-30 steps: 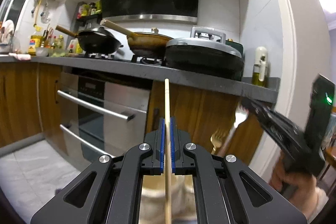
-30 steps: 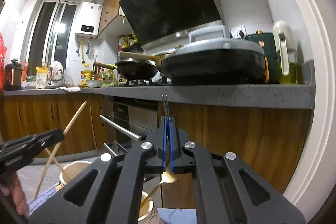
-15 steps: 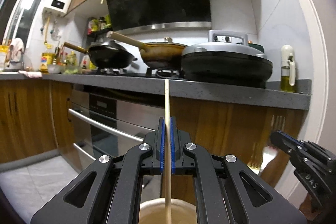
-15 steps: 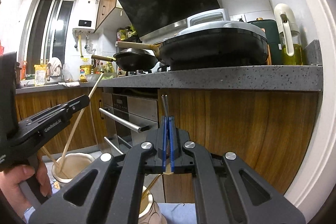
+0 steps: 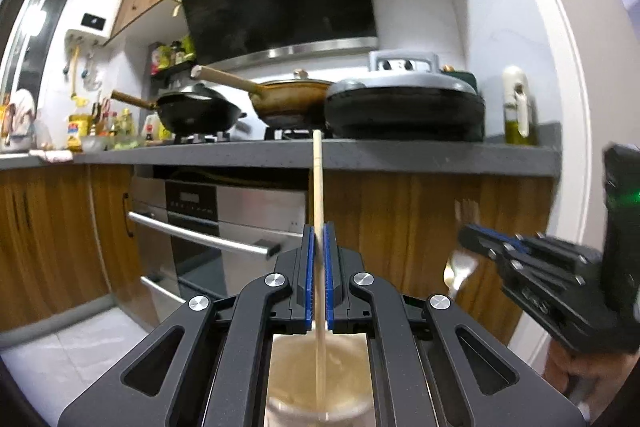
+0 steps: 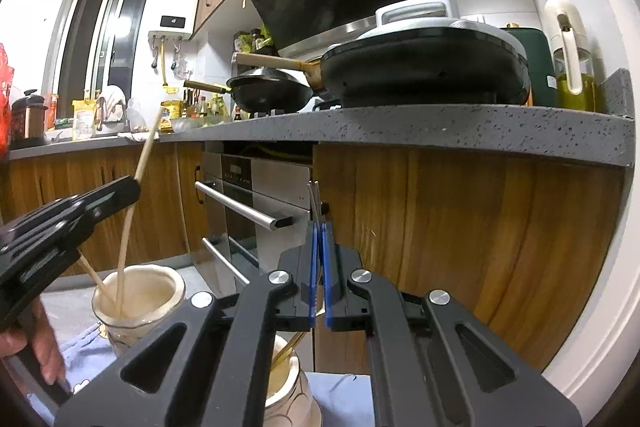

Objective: Organize utensils
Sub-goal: 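Lift the chopstick to the tall cup with left tool while right carries fork to short cup, then release the chopstick into the tall cup with the left tool while the right releases the fork, then withdraw both open tools back toward the remaining utensils, then grasp a green tulip spoon with the right tool while the left tool grasps a wooden chopstick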

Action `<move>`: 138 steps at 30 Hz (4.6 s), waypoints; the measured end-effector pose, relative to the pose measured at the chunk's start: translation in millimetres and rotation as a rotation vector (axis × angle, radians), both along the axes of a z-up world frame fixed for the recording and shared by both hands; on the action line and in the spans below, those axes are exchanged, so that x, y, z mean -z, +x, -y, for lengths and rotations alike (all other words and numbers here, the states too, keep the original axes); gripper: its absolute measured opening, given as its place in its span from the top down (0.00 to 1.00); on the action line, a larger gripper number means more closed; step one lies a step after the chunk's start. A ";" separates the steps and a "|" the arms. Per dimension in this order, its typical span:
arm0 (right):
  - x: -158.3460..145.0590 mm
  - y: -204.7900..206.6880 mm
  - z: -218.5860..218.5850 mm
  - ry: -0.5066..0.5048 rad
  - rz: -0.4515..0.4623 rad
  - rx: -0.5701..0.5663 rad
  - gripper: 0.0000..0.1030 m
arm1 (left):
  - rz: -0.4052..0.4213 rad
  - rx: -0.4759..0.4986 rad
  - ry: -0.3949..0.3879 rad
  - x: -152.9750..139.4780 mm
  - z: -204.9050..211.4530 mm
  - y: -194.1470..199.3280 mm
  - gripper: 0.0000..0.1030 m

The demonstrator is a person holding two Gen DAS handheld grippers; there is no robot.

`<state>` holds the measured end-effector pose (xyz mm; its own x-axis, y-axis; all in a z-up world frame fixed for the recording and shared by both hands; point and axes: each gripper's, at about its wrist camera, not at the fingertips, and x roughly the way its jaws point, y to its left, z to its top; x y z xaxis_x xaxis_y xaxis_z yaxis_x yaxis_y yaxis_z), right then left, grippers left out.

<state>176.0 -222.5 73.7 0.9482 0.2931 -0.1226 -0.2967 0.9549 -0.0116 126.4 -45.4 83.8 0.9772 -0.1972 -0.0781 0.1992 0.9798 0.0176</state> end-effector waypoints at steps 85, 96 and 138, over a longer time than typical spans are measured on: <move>57.1 -86.2 -15.3 -0.063 -0.183 -0.013 0.05 | -0.353 -0.119 0.022 83.1 -60.1 -80.2 0.05; 82.1 -100.1 -19.8 -0.021 -0.368 -0.055 0.05 | -0.437 -0.180 -0.045 100.4 -85.7 -96.9 0.05; 95.8 -101.9 -109.3 0.043 -0.655 -0.271 0.91 | -0.445 -0.223 -0.241 102.7 -140.1 -102.2 0.05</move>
<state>74.1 -113.2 -22.1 0.5763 0.5255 -0.6259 -0.4568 0.8422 0.2865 24.3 94.7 -19.0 0.8806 -0.0531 -0.4710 -0.0763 0.9649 -0.2514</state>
